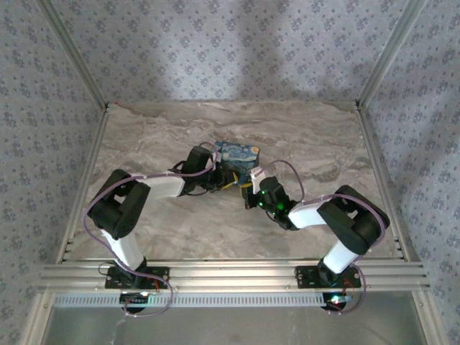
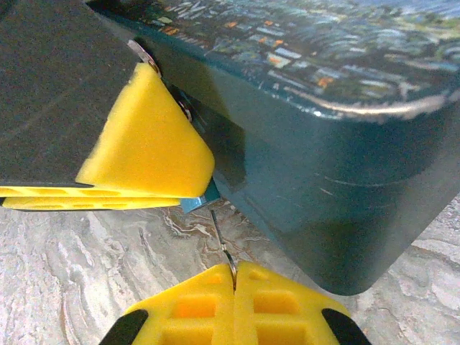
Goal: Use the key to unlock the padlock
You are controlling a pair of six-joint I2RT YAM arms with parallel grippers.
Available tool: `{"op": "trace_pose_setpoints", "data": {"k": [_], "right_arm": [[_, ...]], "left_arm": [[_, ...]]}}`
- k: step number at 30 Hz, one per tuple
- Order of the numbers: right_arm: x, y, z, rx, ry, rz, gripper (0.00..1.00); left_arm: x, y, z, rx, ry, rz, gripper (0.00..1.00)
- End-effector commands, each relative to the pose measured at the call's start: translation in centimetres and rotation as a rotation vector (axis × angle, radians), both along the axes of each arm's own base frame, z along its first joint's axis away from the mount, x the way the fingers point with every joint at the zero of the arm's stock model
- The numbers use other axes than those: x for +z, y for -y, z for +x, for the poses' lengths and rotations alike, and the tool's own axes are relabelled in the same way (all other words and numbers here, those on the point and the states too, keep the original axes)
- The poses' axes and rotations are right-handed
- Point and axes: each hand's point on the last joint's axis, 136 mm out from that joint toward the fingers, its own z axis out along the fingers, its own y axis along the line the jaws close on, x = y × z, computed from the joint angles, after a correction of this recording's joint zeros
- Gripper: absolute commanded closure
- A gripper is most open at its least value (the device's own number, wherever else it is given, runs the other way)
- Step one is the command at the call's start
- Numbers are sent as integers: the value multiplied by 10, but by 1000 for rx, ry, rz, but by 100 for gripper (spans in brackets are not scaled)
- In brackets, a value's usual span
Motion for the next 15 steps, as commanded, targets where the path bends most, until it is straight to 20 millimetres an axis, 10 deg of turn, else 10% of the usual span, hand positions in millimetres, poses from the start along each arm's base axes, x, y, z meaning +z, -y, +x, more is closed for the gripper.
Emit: {"op": "trace_pose_setpoints", "data": {"k": [1,15], "right_arm": [[13,-5,8,-17,33,40,100],[14,-4,4,-5,30,45,100]], "left_arm": [[25,10,0,-29,37,-65,83],[22,9,0,-20,32,-60,82]]}}
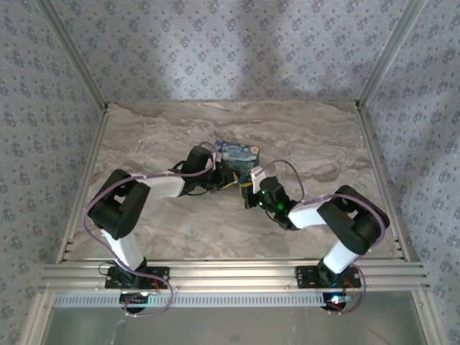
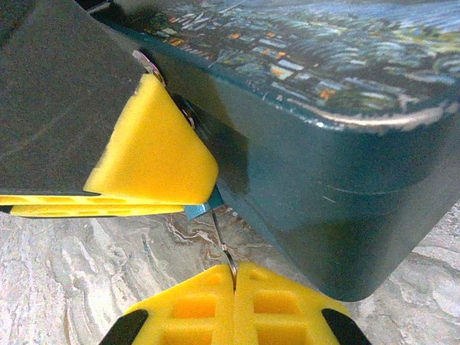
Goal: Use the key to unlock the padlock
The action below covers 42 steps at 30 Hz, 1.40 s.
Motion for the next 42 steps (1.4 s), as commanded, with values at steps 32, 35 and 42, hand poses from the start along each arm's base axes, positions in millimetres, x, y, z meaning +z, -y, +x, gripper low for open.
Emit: {"op": "trace_pose_setpoints", "data": {"k": [32,35,42], "right_arm": [[15,-9,7,2,37,57,100],[16,-12,8,10,39,60,100],[17,-15,11,7,54,67,100]], "left_arm": [[23,11,0,-24,30,-64,83],[23,11,0,-25,28,-64,83],[27,12,-1,-26,30,-71,83]]}}
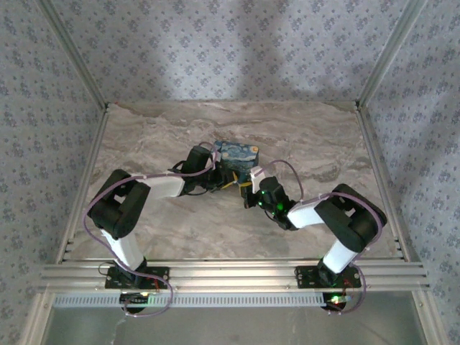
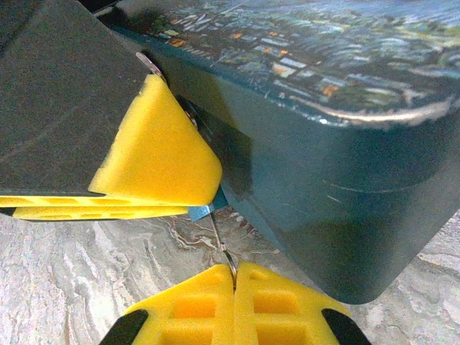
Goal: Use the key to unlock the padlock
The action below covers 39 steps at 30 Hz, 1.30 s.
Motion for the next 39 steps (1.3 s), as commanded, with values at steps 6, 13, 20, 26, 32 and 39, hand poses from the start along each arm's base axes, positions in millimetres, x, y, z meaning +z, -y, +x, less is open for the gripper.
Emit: {"op": "trace_pose_setpoints", "data": {"k": [6,13,20,26,32,39], "right_arm": [[22,-13,14,-10,94,58,100],[19,-11,18,-13,161,35,100],[14,-7,21,-6,186,36,100],[13,-2,24,23,190,44,100],[13,3,26,42,181,75,100],[10,3,27,61,187,61,100]], "left_arm": [[31,17,-3,-46,35,-84,82],[37,19,-5,-55,38,-94,83],[39,19,-8,-58,39,-90,82],[39,19,-9,-63,36,-91,83],[40,20,-11,-68,37,-90,83],[41,20,-11,-70,38,-93,82]]}}
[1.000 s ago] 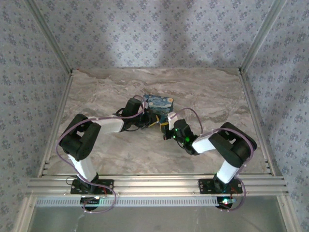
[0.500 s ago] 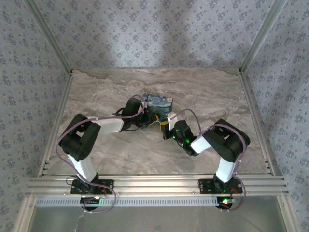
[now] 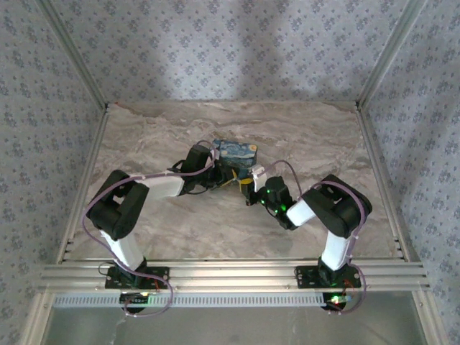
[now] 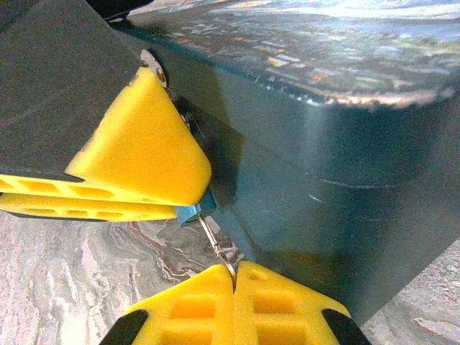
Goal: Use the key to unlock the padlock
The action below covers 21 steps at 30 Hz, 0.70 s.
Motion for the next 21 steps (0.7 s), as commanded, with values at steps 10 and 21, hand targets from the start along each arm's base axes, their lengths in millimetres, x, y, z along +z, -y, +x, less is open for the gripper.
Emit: {"op": "trace_pose_setpoints", "data": {"k": [10,21], "right_arm": [[16,-5,14,4,63,60,100],[25,-3,21,-12,94,67,100]], "left_arm": [[36,23,-19,-113,19,-97,82],[36,24,-20,-118,17,-95,82]]}}
